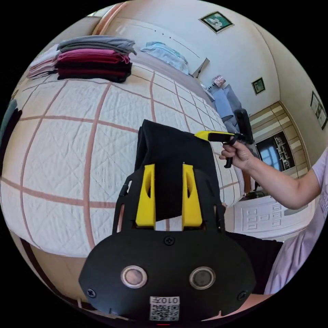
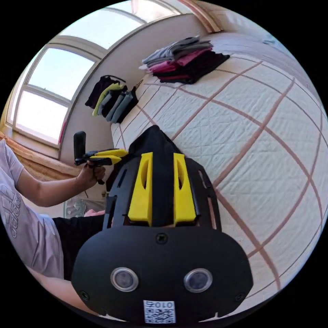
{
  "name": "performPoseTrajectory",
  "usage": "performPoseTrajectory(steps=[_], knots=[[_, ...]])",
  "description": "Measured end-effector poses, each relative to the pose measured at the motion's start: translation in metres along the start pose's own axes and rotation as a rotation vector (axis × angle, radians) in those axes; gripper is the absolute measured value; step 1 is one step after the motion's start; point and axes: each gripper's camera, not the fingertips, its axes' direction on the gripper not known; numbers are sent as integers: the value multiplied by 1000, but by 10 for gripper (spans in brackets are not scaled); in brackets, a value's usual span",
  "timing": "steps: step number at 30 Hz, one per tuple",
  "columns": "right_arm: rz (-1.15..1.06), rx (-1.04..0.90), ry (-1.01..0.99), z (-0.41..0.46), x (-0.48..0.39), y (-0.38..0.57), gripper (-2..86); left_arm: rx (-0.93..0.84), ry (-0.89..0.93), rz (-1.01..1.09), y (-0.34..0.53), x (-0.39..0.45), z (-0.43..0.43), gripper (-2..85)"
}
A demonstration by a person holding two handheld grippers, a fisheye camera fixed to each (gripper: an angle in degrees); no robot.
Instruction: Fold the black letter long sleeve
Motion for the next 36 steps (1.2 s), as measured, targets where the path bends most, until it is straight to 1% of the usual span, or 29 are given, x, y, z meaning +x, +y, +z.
performPoseTrajectory(steps=[2, 3, 4, 5, 6, 8, 10, 13, 16, 18, 22, 23, 24, 27, 29, 32, 34, 36], knots=[[111, 68, 12, -25, 6, 39, 157, 138, 21, -199, 31, -12, -39, 135], [179, 71, 1, -32, 10, 68, 160, 156, 35, -260, 40, -18, -46, 139], [219, 62, -12, -32, 12, 82, 161, 160, 78, -370, 58, -29, -52, 146], [307, 39, -55, -28, 17, 110, 163, 150, 109, -454, 74, -38, -55, 152], [399, 13, -102, -19, 22, 135, 164, 144, 109, -483, 81, -41, -56, 155], [516, -13, -153, -2, 25, 166, 165, 94, 89, -542, 93, -49, -60, 167], [588, -14, -190, 14, 28, 183, 166, 86, 103, -561, 92, -54, -63, 174], [651, -13, -218, 37, 37, 183, 169, 12, 204, -633, 87, -62, -53, 184], [729, -3, -295, 52, 57, 170, 169, 6, 275, -661, 88, -55, -51, 189], [842, -37, -288, 53, 70, 162, 150, -6, 312, -671, 89, -48, -49, 192], [888, -175, -328, 43, 87, 146, 101, -21, 463, -746, 98, -31, -32, 205], [907, -190, -395, 35, 93, 143, 85, -24, 490, -770, 104, -23, -29, 209], [899, -163, -526, 25, 98, 140, 81, -19, 504, -784, 107, -19, -28, 211], [886, -132, -637, 1, 99, 126, 76, 23, 633, -875, 125, -1, -18, 225], [879, -131, -665, -6, 100, 115, 75, 124, 716, -910, 134, 8, -14, 237], [876, -148, -690, -9, 101, 100, 75, 229, 759, -956, 136, 10, -11, 251], [875, -162, -688, -10, 103, 93, 75, 260, 774, -958, 131, 9, -13, 259], [879, -169, -693, -14, 108, 87, 75, 238, 772, -938, 122, 12, -16, 266]])
